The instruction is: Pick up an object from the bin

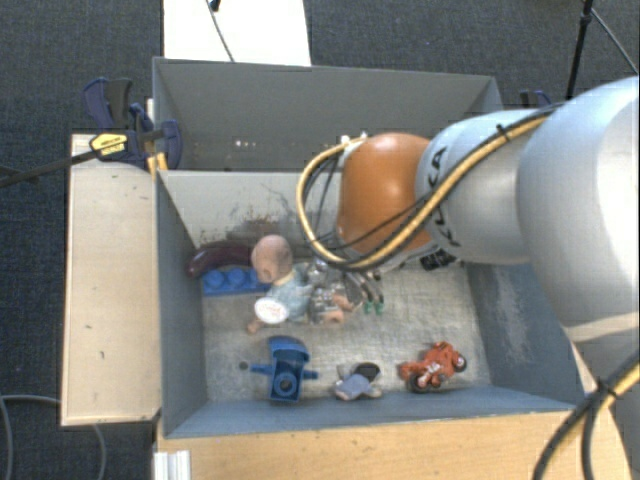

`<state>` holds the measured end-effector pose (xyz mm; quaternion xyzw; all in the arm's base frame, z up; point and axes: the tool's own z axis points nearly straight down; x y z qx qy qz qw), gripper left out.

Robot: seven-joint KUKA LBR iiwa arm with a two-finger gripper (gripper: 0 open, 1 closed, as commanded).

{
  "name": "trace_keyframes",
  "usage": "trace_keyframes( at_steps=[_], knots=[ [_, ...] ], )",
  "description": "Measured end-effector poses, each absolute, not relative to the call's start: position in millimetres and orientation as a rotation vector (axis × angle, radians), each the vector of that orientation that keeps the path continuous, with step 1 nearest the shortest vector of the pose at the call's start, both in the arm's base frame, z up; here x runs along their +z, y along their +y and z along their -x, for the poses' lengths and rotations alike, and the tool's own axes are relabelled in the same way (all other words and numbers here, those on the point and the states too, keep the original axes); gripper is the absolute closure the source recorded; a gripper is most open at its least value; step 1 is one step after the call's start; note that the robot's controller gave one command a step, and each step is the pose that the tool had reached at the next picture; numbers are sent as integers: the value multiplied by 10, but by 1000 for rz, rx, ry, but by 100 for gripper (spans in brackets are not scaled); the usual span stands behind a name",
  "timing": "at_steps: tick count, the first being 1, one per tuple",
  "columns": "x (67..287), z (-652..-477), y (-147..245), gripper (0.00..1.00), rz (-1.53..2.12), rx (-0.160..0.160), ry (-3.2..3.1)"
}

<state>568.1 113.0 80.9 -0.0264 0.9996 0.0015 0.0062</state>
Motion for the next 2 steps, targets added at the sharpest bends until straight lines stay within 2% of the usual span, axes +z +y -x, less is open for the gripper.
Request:
trace_keyframes(
  at_steps=[1,2],
  knots=[
    [809,-5681,1130,100,81,5,3128],
    [1409,-5710,1085,100,103,2,3138]
  ],
)
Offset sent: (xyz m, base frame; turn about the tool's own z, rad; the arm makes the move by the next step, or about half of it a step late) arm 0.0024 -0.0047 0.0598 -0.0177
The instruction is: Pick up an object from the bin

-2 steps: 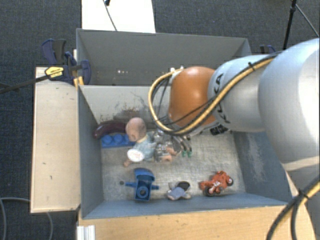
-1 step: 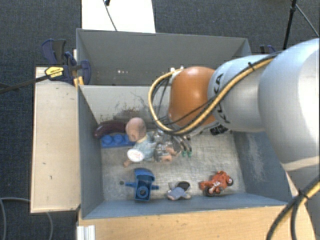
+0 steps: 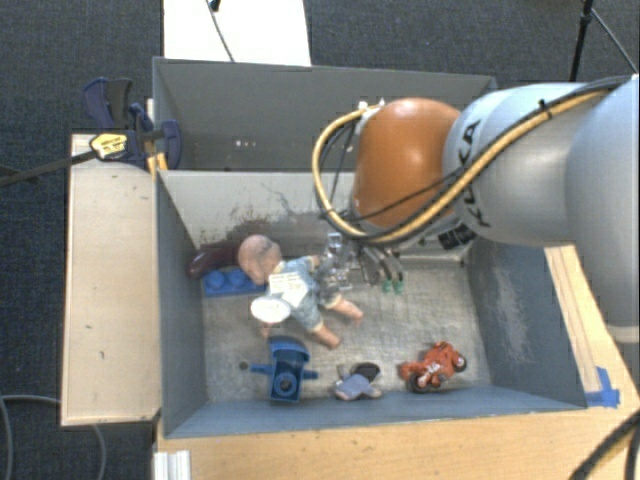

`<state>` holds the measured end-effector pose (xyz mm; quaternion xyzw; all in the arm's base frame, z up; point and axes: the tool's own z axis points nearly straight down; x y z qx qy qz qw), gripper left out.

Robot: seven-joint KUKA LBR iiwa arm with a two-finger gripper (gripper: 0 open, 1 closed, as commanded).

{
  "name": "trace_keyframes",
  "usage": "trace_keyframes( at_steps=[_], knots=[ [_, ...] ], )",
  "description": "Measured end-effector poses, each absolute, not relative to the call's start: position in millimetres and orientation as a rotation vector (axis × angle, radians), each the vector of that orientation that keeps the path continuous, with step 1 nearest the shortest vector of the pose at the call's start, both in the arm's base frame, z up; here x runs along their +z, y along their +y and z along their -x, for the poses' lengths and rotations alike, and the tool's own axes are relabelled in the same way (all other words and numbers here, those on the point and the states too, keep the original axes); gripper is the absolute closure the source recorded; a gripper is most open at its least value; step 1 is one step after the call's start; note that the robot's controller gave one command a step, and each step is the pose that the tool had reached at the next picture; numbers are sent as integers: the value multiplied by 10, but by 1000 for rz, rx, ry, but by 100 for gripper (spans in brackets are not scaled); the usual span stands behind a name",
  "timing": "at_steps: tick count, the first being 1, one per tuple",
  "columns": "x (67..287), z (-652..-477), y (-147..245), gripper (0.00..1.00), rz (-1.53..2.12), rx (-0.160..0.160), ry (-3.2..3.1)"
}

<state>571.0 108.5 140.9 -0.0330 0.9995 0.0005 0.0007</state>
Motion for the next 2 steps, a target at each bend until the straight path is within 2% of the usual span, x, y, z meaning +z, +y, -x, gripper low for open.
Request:
trace_keyframes(
  at_steps=[2],
  knots=[
    [1488,-5702,1067,100,90,2,3137]
  ],
)
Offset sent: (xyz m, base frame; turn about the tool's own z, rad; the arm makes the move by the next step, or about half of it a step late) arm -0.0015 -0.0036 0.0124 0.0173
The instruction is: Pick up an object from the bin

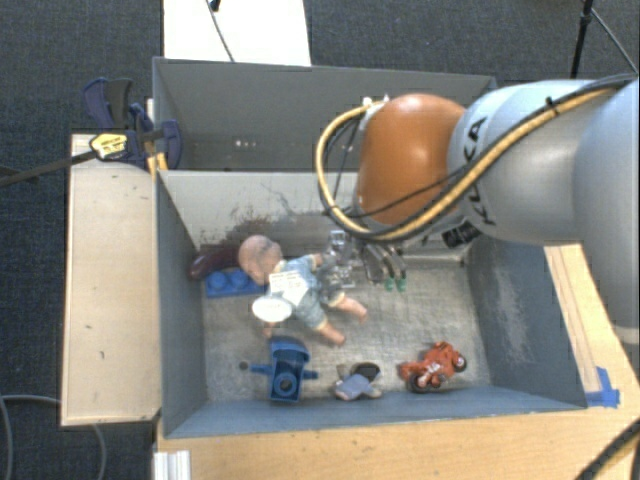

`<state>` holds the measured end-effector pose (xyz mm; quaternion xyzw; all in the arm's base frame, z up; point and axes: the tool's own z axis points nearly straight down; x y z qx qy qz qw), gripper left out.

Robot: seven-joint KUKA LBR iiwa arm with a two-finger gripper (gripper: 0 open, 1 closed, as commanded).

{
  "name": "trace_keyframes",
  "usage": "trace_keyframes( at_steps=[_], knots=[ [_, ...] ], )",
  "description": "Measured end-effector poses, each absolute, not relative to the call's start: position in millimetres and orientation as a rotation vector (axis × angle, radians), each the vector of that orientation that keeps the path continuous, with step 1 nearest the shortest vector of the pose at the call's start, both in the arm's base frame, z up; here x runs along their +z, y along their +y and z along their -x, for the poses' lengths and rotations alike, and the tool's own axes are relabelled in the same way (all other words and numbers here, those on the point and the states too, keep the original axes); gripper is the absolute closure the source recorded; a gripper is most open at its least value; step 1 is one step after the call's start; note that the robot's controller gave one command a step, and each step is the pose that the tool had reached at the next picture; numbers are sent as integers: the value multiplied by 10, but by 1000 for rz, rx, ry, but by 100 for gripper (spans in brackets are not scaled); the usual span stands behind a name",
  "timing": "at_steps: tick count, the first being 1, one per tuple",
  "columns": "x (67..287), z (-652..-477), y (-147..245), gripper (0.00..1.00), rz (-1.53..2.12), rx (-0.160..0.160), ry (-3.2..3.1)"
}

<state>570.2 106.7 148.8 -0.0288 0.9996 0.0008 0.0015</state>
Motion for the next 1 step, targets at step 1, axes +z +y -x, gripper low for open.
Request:
trace_keyframes(
  at_steps=[1],
  knots=[
    [1530,-5692,1068,100,90,1,3141]
  ],
)
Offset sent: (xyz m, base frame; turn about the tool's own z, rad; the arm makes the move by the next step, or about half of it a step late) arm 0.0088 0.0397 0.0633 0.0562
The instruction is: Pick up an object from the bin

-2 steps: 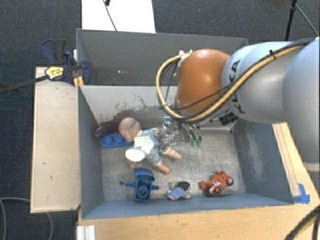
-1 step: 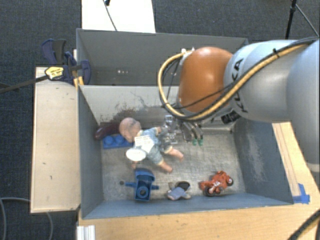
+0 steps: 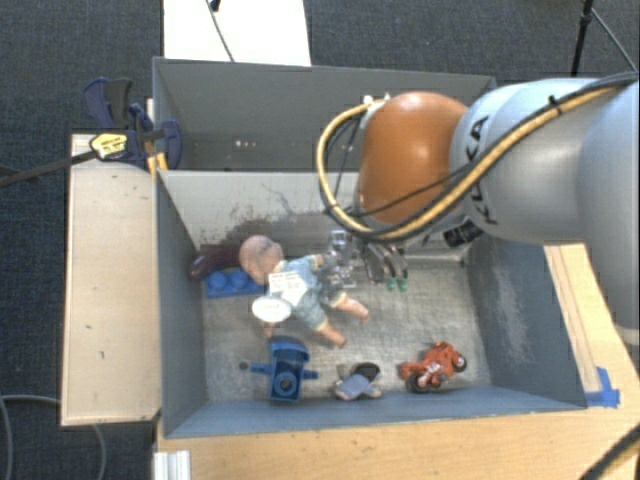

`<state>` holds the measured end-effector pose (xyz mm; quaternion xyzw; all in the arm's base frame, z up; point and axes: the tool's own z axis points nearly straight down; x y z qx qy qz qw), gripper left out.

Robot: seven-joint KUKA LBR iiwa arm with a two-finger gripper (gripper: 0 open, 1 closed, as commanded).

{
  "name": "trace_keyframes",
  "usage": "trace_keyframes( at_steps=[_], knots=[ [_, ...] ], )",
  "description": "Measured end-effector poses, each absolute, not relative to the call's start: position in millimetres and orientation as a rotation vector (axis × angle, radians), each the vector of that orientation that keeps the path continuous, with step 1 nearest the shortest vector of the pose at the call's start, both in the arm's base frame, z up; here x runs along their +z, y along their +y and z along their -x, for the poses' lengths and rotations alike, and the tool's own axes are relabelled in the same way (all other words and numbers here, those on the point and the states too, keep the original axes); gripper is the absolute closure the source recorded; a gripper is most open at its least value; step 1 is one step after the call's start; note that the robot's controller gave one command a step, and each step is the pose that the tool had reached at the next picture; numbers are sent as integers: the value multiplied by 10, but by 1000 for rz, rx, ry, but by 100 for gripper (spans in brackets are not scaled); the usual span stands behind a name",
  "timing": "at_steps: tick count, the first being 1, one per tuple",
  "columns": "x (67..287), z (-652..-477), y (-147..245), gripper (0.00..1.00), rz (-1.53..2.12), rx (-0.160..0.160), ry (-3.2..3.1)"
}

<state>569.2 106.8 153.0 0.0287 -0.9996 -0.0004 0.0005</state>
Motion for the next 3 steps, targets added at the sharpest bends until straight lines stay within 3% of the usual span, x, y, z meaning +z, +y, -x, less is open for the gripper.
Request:
trace_keyframes(
  at_steps=[1,2,3],
  knots=[
    [2046,-5776,1369,100,-9,0,-3143],
    [2096,-5797,1467,100,-12,-6,-3151],
    [1692,-5838,1363,100,25,0,-3140]
  ],
)
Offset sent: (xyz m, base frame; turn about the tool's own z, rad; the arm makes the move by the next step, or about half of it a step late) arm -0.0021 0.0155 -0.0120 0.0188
